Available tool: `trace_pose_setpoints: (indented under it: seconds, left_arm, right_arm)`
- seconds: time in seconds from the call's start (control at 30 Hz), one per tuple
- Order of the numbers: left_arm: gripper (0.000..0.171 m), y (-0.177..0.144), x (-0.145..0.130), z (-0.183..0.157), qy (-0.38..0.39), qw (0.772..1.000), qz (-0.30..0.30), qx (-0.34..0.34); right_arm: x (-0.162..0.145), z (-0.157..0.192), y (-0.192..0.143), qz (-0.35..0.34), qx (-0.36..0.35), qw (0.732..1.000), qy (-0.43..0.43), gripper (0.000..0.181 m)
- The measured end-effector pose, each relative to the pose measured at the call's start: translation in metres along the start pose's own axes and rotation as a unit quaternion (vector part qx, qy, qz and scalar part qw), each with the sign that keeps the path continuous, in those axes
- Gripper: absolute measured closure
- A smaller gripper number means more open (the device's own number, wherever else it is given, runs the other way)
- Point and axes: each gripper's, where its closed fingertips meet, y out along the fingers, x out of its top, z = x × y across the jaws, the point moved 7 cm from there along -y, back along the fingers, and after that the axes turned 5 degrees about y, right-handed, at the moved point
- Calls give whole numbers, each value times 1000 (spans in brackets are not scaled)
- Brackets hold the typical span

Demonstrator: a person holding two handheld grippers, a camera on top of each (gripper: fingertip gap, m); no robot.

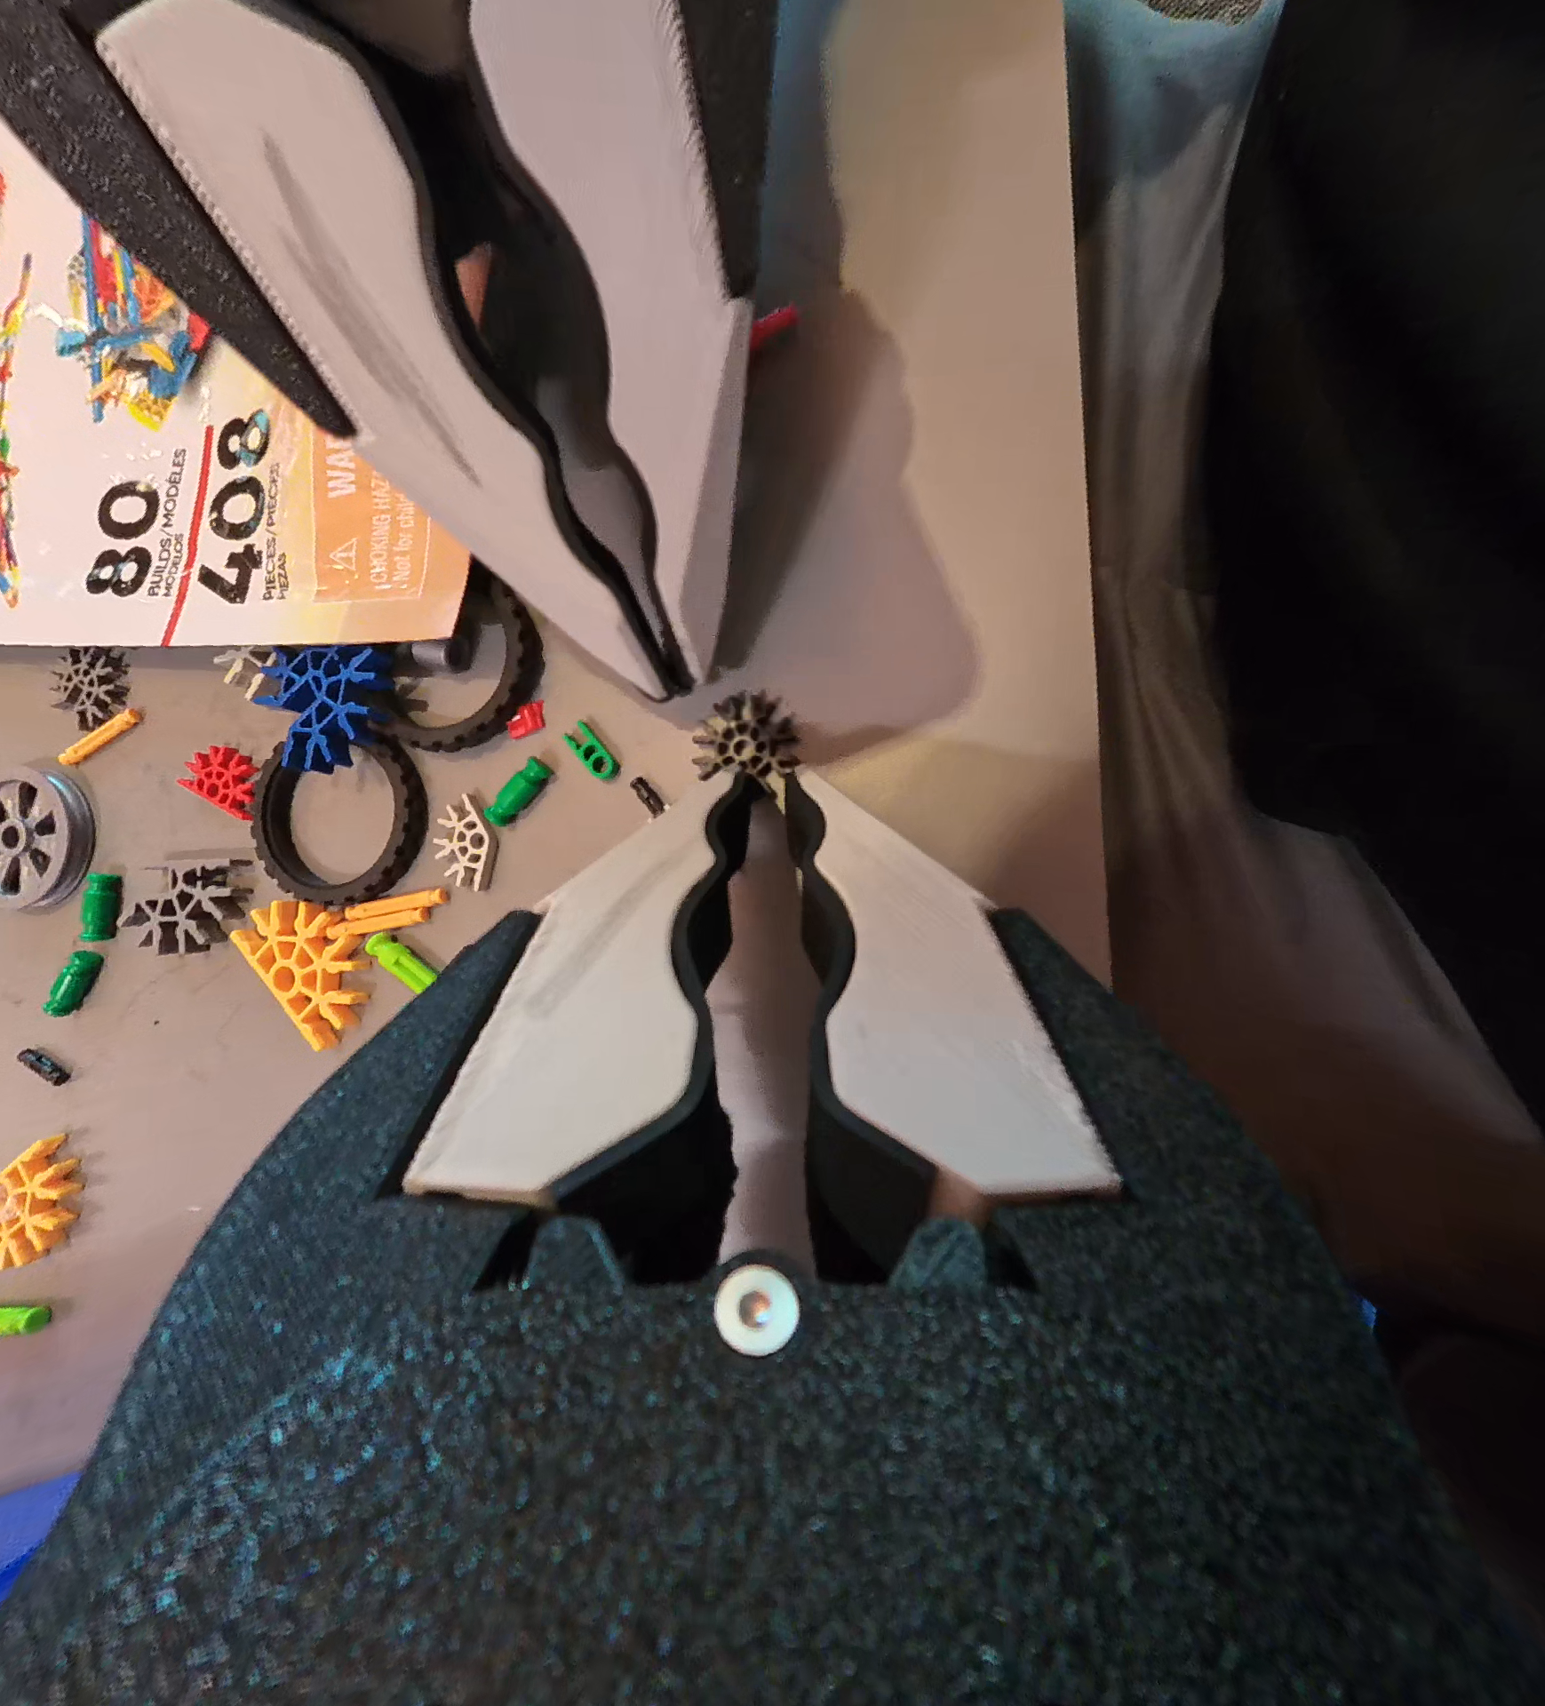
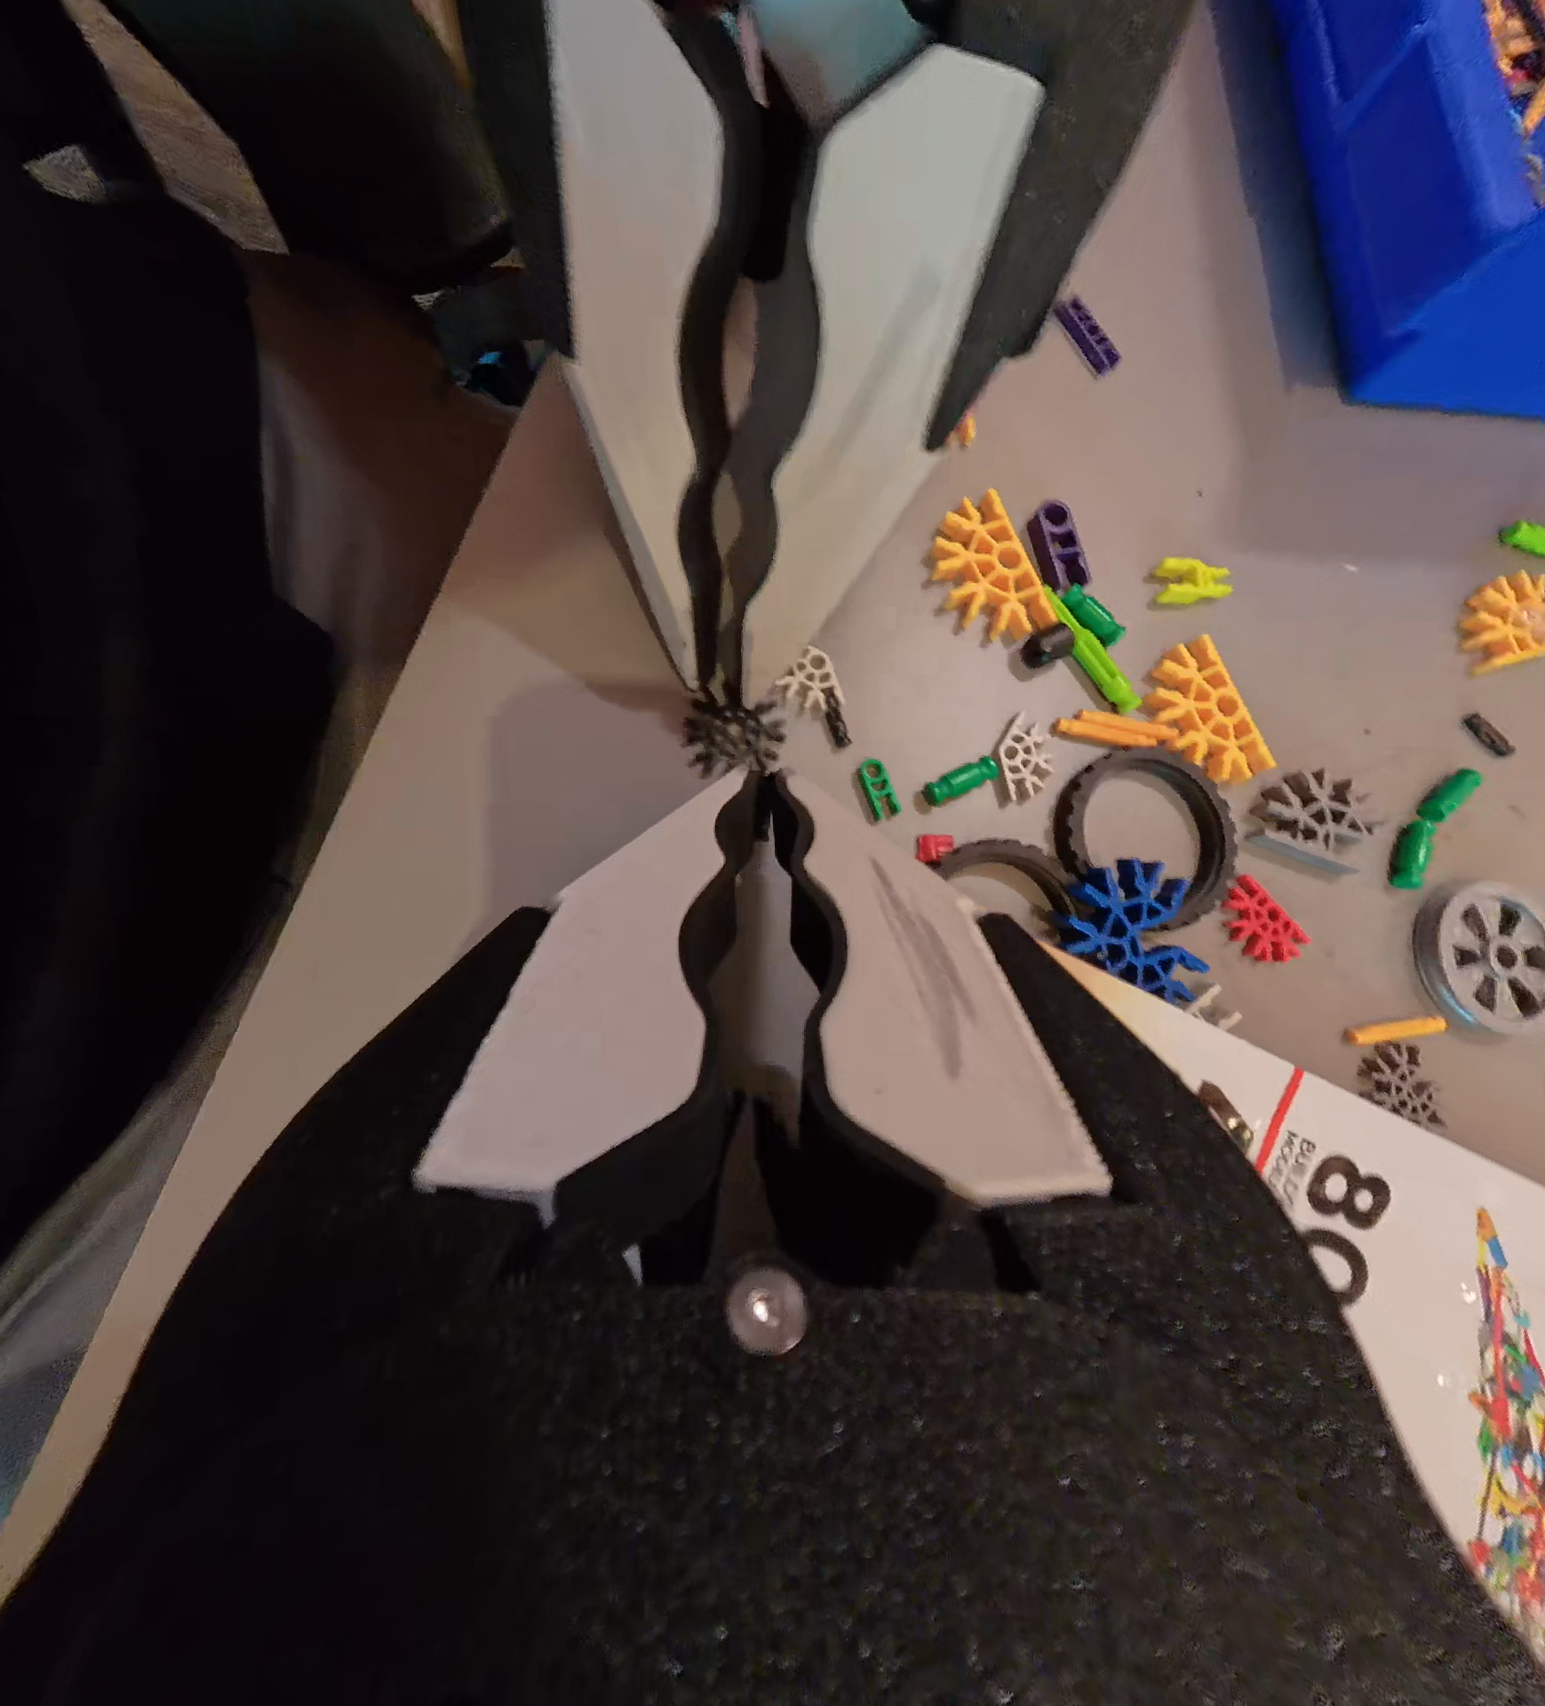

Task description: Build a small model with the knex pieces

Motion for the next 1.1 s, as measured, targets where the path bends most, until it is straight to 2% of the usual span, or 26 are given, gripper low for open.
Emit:
trace_pose_setpoints:
  seconds: [0.67,1.1]
  left_arm:
    - [170,1,1,6,39,998,-3,-49]
    - [170,2,1,7,55,997,-7,-54]
  right_arm:
    - [6,-2,9,32,36,996,-75,180]
    - [1,-2,7,27,57,997,-50,179]
